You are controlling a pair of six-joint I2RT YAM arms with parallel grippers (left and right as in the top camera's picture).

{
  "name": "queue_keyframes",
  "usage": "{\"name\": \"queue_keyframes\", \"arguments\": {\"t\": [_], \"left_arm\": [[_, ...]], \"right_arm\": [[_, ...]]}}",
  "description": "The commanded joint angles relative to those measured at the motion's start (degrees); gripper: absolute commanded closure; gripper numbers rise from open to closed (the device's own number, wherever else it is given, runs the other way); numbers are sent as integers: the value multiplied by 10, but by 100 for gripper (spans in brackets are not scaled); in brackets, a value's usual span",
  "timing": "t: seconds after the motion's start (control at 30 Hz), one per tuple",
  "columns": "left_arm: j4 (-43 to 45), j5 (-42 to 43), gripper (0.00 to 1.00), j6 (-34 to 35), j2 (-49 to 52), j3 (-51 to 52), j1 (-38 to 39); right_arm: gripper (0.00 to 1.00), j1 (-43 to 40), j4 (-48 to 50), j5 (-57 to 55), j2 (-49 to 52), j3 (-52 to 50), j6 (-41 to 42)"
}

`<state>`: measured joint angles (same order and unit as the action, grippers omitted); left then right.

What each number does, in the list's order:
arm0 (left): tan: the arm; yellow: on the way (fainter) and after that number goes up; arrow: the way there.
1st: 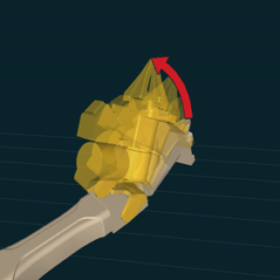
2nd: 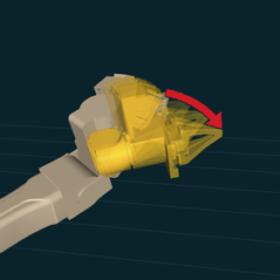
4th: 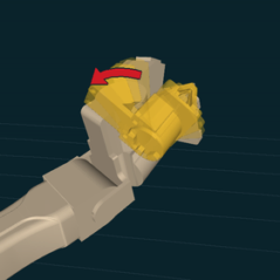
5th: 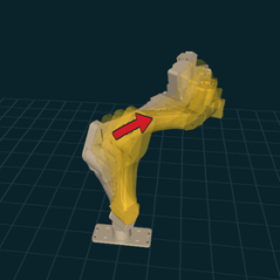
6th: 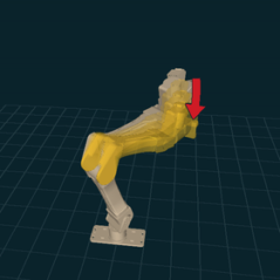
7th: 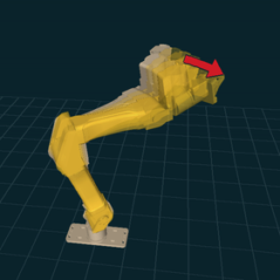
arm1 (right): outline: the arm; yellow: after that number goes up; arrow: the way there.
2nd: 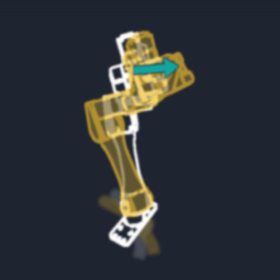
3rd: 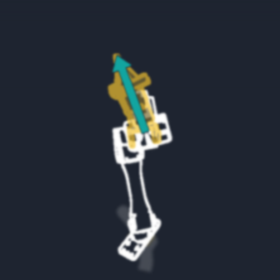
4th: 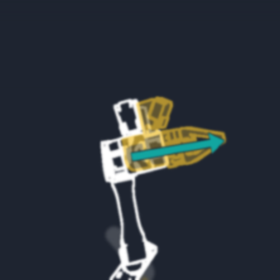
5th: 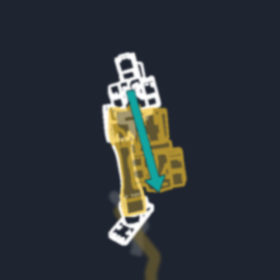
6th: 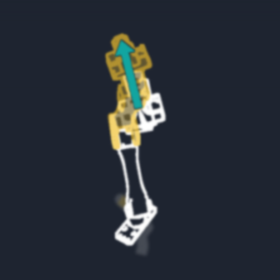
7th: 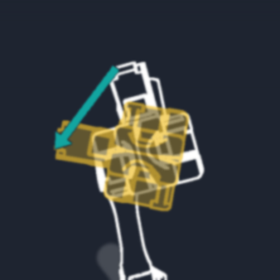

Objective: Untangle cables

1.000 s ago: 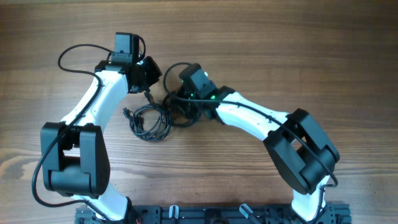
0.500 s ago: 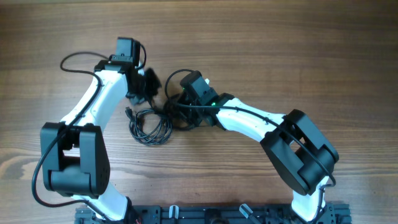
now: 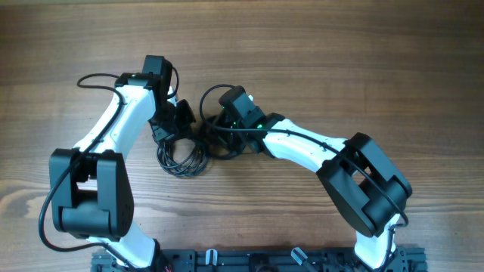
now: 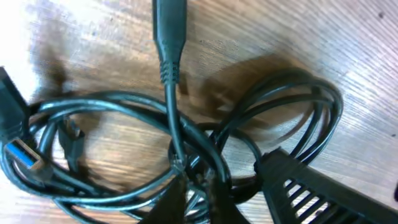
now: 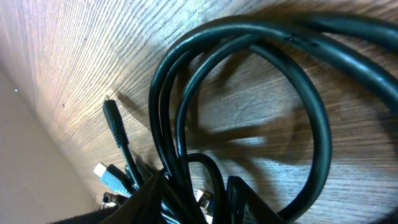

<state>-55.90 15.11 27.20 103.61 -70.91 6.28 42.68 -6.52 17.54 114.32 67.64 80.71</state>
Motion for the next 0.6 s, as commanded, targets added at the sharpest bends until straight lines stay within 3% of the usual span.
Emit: {"name": "queue_keyframes", "arguments": {"t": [0.0, 0.17, 0.27, 0.33, 0.57], "left_arm": [[31, 5, 78, 38, 3, 34, 0], [67, 16, 81, 118, 3, 63, 0], [66, 49, 85, 125, 3, 63, 0], [62, 55, 96, 125, 3, 63, -1], [45, 71, 93, 125, 3, 63, -1]], "right_arm": [[64, 4, 1, 14, 6, -9, -12], [63, 4, 1, 13, 6, -9, -12], [64, 4, 1, 13, 6, -9, -12], [64, 4, 1, 13, 6, -9, -12], [64, 4, 0, 9, 6, -9, -13]]}}
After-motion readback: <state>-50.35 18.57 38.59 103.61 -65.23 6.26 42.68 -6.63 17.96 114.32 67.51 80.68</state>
